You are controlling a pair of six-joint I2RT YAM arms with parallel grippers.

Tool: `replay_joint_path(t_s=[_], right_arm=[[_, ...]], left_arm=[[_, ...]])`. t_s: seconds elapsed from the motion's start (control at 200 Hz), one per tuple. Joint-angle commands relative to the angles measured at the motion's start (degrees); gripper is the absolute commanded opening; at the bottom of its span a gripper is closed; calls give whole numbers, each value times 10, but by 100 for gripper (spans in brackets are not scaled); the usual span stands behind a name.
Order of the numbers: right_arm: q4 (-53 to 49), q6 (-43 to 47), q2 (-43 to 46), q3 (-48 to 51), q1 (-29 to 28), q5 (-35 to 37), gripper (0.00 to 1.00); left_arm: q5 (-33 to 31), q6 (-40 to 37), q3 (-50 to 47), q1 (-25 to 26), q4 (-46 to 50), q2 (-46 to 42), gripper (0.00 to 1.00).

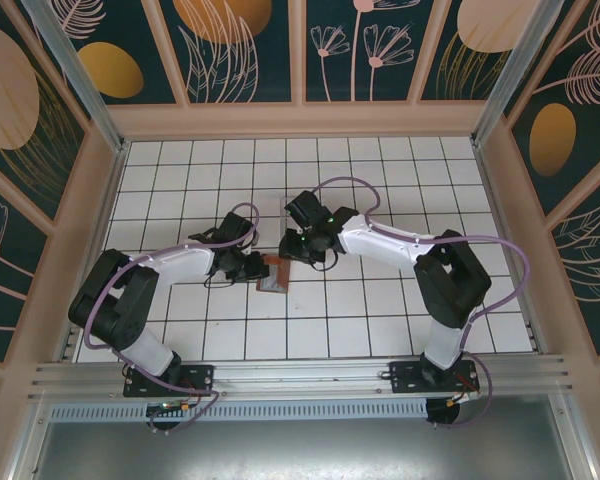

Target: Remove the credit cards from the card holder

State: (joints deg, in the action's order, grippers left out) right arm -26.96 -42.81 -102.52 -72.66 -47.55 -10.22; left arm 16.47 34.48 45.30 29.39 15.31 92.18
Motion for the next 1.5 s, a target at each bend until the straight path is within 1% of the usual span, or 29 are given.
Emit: replay_joint_path(t_s=[0.0, 0.12, 0.21, 0.29, 0.375, 0.49, 0.741, 0.886, 0.966, 1.076, 1.211, 1.301, 1.436, 1.496], right_arm=[[-42, 14, 3, 20, 4, 39, 33], [-43, 14, 11, 28, 5, 48, 33], [-17, 9, 26, 23, 6, 29, 36], [3, 1, 28, 8, 6, 7, 39], [15, -6, 18, -11, 4, -9, 46], [20, -12, -3, -28, 4, -15, 51], [19, -13, -44, -47, 3, -13, 55], [8, -8, -51, -42, 3, -6, 55], [-5, -4, -44, -34, 3, 10, 53], [-8, -1, -20, -5, 8, 24, 47], [7, 6, 8, 41, 23, 25, 34], [35, 18, 22, 70, 29, 17, 26], [85, 55, 27, 111, 35, 10, 12], [104, 74, 27, 128, 39, -4, 8]], left_arm=[[-36, -7, -24, 3, 41, 9, 30], [-35, -6, -26, 3, 41, 6, 30], [-35, -6, -27, 4, 42, 5, 29], [-35, -6, -27, 4, 42, 5, 29], [-35, -5, -30, 4, 40, 4, 29], [-33, -4, -33, 3, 38, 3, 28], [-33, -5, -34, 4, 39, 1, 28], [-34, -5, -33, 4, 42, -1, 28], [-35, -6, -33, 3, 44, -2, 28], [-43, -6, -35, 4, 48, -6, 28], [-52, -5, -35, 4, 53, -8, 29], [-53, -3, -36, 4, 53, -6, 29], [-40, -5, -41, 4, 48, -2, 29], [-29, -6, -43, 4, 46, -5, 29]])
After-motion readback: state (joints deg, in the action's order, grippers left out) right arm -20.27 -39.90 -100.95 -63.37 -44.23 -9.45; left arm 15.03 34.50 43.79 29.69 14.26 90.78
